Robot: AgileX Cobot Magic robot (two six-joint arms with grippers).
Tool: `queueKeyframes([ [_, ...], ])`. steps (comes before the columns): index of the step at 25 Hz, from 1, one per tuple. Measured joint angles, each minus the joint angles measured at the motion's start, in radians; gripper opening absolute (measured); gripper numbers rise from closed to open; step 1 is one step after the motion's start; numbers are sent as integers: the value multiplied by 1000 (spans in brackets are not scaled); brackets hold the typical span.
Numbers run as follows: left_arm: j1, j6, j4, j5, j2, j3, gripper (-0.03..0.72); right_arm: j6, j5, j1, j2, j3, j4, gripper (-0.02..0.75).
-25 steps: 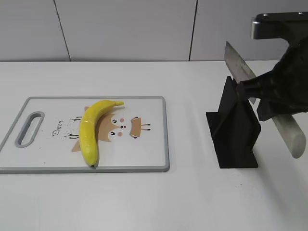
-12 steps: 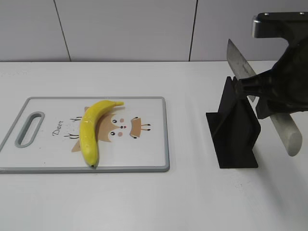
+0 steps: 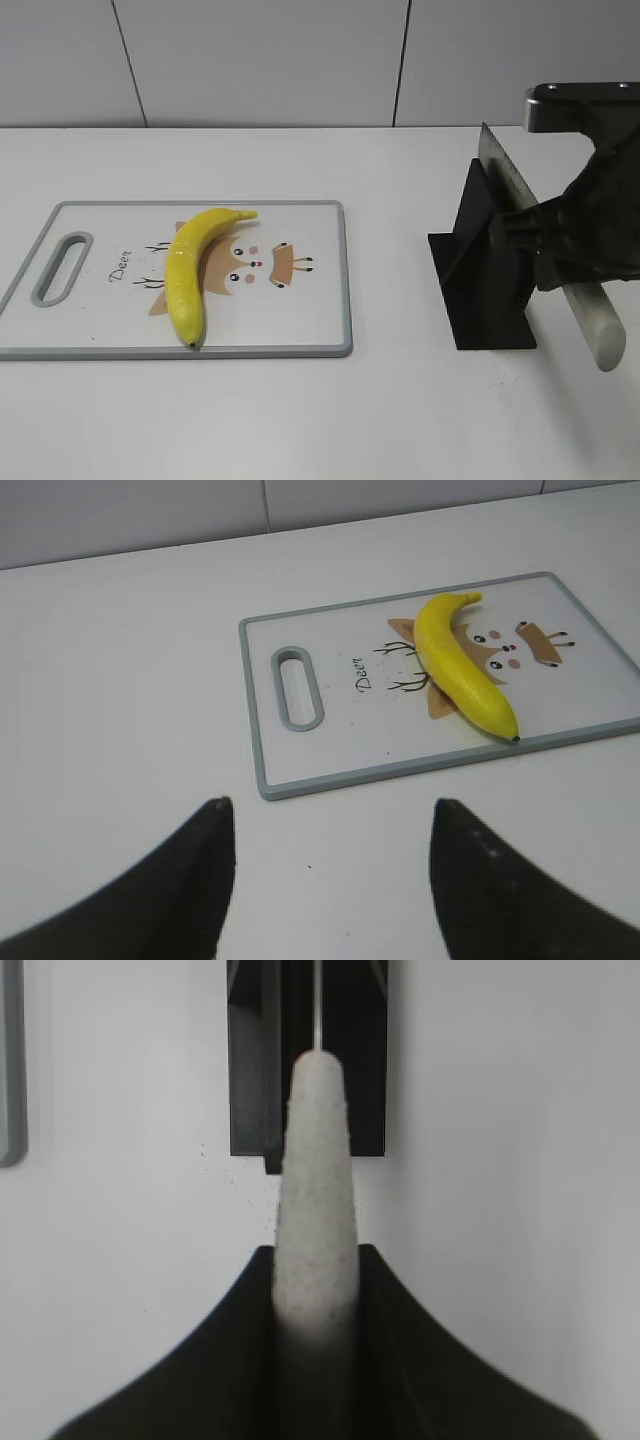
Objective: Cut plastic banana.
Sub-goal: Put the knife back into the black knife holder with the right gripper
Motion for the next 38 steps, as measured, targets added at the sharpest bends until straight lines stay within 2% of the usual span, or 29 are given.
queueKeyframes([
  [10,0,0,0,-1,0,0,589,7,-57,0,62,36,24,177],
  [33,0,0,0,-1,0,0,589,23,-134,0,67,37,-43,182],
  [36,0,0,0,-1,0,0,589,23,-154,0,67,36,-53,268],
  [38,0,0,0,-1,0,0,589,23,-167,0,67,29,-60,382],
])
